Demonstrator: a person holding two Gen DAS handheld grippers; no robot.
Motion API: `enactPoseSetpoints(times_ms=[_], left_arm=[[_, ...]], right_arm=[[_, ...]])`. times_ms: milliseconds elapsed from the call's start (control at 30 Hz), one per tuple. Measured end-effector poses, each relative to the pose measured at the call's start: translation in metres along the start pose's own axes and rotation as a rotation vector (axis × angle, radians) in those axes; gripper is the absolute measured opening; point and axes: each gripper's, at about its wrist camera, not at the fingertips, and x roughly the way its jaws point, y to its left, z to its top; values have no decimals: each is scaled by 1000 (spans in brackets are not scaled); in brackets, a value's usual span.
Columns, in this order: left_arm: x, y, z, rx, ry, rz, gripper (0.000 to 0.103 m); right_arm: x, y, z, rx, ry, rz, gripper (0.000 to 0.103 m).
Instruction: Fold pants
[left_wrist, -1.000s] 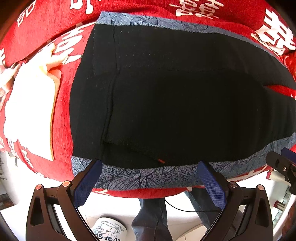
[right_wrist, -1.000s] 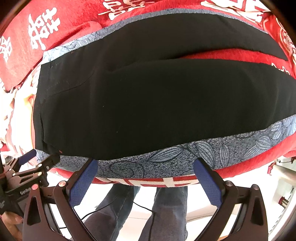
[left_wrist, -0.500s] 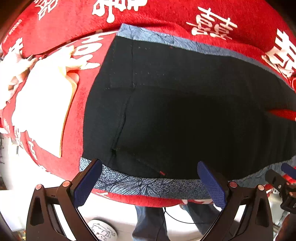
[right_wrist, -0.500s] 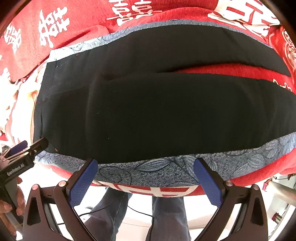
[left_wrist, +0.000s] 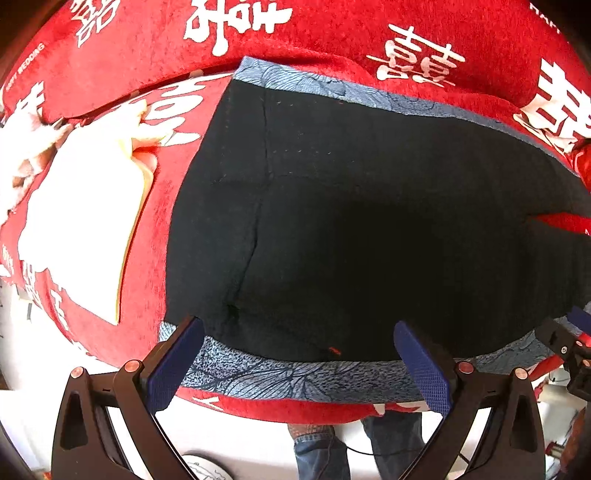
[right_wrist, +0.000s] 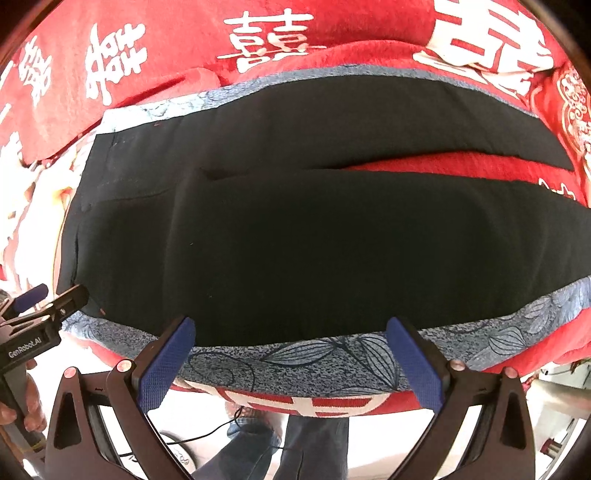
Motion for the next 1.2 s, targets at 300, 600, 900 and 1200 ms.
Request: enactPoseSetpoints(times_ms=[300, 600, 900, 1200], left_arm=[[3, 8, -20, 32, 13, 21, 103], [3, 10, -25, 37, 19, -7, 103], [8, 16, -24, 30, 30, -38, 103], [5, 51, -32, -128, 32, -206, 103]], right_arm=[[-12, 5, -17, 32, -68, 36, 103], [-10, 8, -33, 75, -43, 92, 103], [-9, 7, -39, 91, -27, 94, 103], [-1, 3, -52, 190, 22, 388, 103]])
